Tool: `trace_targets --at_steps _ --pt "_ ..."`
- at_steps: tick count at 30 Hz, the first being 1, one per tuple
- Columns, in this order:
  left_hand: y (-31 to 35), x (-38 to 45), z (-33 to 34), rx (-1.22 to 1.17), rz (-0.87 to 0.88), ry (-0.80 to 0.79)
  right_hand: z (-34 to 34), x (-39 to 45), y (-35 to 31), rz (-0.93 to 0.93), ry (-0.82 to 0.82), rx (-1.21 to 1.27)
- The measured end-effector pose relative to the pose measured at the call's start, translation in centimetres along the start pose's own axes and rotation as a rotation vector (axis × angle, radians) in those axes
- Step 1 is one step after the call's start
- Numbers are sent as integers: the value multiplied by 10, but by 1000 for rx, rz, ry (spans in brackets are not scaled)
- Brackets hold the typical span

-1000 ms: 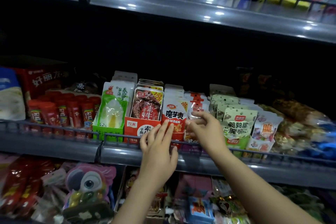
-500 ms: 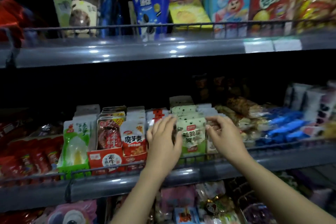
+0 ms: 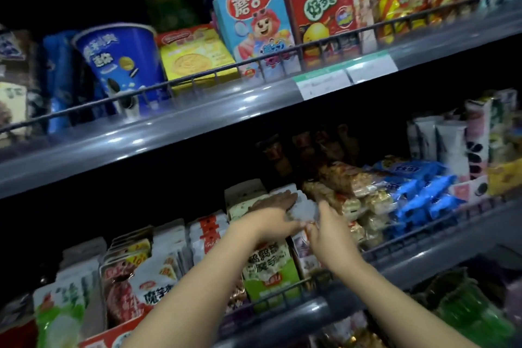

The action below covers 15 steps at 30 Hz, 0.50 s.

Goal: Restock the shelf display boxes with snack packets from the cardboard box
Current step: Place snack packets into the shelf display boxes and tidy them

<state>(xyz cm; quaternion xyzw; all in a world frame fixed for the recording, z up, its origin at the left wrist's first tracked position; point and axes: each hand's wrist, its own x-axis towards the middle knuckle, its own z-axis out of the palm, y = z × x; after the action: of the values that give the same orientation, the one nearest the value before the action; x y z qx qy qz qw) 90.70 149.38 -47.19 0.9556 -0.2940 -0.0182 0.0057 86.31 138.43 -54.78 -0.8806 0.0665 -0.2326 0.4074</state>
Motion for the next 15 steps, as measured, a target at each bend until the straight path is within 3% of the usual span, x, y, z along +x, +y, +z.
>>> trace_targets --at_steps 4,10,15 --pt "-8 13 5 48 -16 -83 7 5 5 31 -66 19" --pt "-9 17 -1 -8 -26 -76 11 3 10 47 -62 84" --pt "-19 30 -3 -3 -82 -166 4 17 7 123 -189 218"
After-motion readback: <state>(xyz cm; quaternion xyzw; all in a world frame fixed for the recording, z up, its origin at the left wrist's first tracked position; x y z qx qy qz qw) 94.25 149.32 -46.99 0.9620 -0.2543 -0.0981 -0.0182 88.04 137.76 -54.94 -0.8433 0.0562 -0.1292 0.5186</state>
